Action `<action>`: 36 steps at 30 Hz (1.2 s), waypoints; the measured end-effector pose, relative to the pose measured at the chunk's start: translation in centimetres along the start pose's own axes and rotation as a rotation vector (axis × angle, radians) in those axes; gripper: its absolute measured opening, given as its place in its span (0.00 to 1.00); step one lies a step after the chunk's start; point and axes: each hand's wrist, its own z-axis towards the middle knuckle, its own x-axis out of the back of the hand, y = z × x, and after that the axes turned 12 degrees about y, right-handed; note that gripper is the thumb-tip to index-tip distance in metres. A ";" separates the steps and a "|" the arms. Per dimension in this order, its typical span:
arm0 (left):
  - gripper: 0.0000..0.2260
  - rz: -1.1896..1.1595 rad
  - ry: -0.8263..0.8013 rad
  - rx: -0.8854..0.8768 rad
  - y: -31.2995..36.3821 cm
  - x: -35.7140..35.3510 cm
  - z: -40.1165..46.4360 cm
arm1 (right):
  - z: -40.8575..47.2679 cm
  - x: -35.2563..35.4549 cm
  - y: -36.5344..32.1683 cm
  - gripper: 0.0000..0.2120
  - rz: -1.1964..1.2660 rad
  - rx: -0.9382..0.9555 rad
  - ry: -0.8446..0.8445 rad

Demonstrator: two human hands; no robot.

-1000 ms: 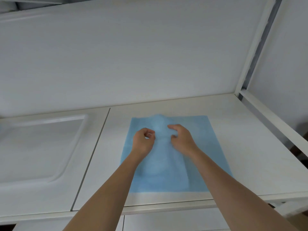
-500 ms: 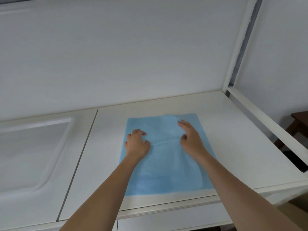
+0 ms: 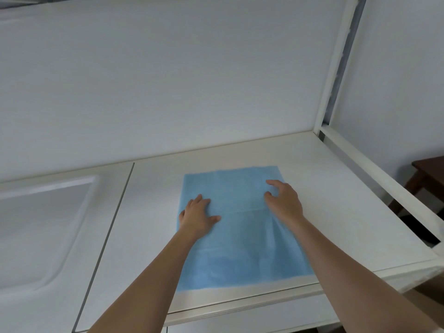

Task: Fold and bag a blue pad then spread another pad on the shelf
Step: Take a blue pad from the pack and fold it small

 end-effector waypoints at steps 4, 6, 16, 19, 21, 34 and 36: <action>0.31 -0.023 0.008 0.006 0.0 -0.3 0.1 | 2.0 -0.4 -0.5 0.19 0.074 0.030 -0.039; 0.31 -0.022 0.012 0.006 0.0 -0.3 0.2 | 3.0 -0.6 -0.8 0.19 0.101 0.046 -0.028; 0.31 -0.019 0.002 0.006 -0.1 0.0 0.6 | 5.6 -1.3 0.7 0.24 0.054 0.112 -0.006; 0.31 -0.002 -0.006 -0.003 -0.1 0.2 0.8 | 5.6 -1.4 0.6 0.23 0.039 0.124 0.007; 0.31 0.002 -0.005 -0.005 -0.2 0.4 0.8 | 5.6 -1.4 0.6 0.22 -0.015 0.089 -0.029; 0.22 -0.018 0.116 0.105 -0.5 1.8 0.2 | 3.2 1.7 0.5 0.16 -0.018 -0.019 -0.051; 0.22 -0.026 0.111 0.117 -0.4 2.0 0.0 | 2.2 1.4 0.9 0.14 -0.062 -0.001 -0.077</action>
